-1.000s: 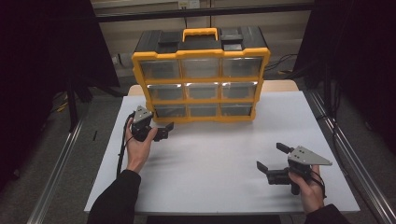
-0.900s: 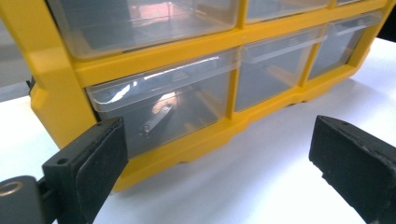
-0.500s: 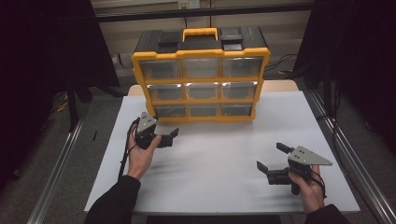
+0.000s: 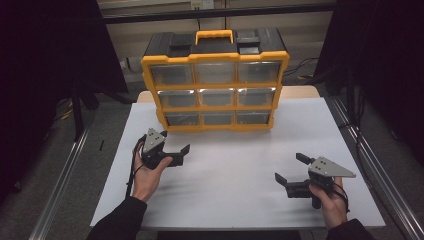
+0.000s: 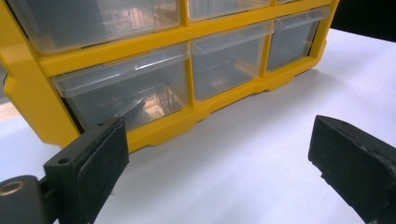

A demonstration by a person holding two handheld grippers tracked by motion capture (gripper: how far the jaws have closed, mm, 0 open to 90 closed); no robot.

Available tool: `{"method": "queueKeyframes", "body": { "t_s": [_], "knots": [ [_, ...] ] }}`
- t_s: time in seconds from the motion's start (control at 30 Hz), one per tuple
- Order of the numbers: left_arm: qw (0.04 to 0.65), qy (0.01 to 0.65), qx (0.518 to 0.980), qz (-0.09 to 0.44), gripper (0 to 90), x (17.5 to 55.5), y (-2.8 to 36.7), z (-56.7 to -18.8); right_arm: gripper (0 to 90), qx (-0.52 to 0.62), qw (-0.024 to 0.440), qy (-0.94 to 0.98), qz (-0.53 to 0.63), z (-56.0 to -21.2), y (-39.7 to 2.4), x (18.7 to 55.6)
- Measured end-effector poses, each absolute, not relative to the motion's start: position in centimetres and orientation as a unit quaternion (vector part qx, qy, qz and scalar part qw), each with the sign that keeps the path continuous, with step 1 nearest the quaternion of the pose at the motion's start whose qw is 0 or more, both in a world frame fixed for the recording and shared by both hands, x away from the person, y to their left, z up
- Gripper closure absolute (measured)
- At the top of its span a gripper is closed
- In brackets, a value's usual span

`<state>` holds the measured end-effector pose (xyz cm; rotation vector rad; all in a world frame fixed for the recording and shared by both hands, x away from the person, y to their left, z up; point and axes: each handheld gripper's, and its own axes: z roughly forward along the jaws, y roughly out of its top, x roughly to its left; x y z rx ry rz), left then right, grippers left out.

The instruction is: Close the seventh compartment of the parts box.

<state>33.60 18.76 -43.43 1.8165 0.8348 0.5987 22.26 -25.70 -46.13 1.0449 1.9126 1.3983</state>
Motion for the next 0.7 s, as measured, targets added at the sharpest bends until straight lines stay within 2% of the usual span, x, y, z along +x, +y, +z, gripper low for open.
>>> {"method": "queueKeyframes", "body": {
  "t_s": [0.23, 0.7],
  "knots": [
    [0.527, 0.335, 0.741, 0.248, 4.2, 32.2, 19.6, -43.4, 0.4, 0.389, 0.273, 0.710, 0.519, -46.1, -25.7, 22.3],
    [0.535, 0.354, 0.730, 0.235, 4.2, 29.7, 21.3, -43.5, 0.3, 0.389, 0.272, 0.710, 0.520, -46.1, -25.7, 22.2]
  ]
}}
